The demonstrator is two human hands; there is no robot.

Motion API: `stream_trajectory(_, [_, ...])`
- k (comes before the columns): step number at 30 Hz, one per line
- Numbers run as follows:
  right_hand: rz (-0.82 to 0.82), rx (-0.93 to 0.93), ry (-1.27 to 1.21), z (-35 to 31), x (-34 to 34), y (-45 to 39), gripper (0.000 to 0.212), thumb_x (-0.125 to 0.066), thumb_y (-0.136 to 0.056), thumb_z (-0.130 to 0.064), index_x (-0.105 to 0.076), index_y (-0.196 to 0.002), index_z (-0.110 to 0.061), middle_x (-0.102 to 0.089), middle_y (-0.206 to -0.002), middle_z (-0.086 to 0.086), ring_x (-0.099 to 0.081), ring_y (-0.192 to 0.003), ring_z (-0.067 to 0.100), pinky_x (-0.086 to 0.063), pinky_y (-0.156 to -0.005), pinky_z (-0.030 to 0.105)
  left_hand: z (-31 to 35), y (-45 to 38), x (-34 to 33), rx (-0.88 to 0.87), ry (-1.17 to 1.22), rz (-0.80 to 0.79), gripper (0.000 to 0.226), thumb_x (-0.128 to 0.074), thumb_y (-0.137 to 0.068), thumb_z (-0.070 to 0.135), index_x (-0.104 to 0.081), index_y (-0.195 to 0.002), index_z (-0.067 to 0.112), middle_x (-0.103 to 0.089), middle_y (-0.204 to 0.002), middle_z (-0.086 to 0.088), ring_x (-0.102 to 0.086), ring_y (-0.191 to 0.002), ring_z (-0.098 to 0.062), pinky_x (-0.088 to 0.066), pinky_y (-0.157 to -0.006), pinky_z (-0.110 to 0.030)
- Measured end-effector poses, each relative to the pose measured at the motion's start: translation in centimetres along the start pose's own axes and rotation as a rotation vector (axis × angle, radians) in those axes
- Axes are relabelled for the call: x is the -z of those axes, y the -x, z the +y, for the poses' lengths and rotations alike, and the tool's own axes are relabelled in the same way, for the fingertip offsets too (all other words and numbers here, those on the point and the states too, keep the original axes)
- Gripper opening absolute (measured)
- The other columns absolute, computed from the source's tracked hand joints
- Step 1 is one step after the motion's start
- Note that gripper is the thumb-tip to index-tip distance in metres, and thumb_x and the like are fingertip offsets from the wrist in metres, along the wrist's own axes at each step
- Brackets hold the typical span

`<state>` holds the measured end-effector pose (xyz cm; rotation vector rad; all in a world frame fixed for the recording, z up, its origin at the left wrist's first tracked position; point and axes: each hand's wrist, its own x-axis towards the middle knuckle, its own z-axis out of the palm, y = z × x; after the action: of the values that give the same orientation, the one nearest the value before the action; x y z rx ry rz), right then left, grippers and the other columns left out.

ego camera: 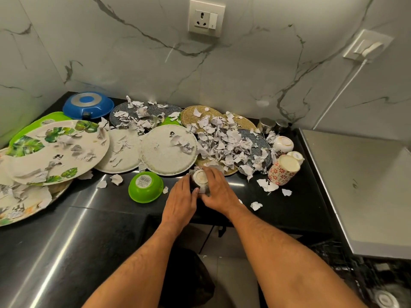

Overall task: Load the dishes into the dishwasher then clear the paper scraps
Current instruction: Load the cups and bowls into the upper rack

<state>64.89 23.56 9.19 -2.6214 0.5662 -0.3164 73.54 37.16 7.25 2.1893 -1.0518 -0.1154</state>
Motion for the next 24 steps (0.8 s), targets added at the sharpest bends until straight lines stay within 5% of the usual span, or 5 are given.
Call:
stream_trajectory(11, [0.169, -0.151, 0.055, 7.2, 6.7, 9.8, 0.086, -0.073, -0.078, -0.037, -0.036, -0.150, -0.009, -0.043, -0.146, 0.012, -0.041, -0.136, 0.028, -0.037, -0.117, 0.039, 9.4, 1.3, -5.7, -0.210, 0.048, -0.138, 0.060, -0.047, -0.104, 0.039, -0.033, -0.153, 0.007, -0.041, -0.154, -0.010, -0.039, -0.142, -0.023, -0.031, -0.119, -0.036])
stream_trajectory(24, [0.438, -0.551, 0.102, 20.0, 15.8, 32.6, 0.084, -0.075, -0.077, -0.040, -0.037, -0.146, -0.009, -0.045, -0.140, 0.011, -0.045, -0.128, 0.027, -0.044, -0.111, 0.036, 29.0, 8.6, -20.7, -0.632, 0.093, -0.419, 0.062, -0.045, -0.104, 0.044, -0.034, -0.152, 0.008, -0.043, -0.153, -0.010, -0.038, -0.142, -0.023, -0.026, -0.122, -0.036])
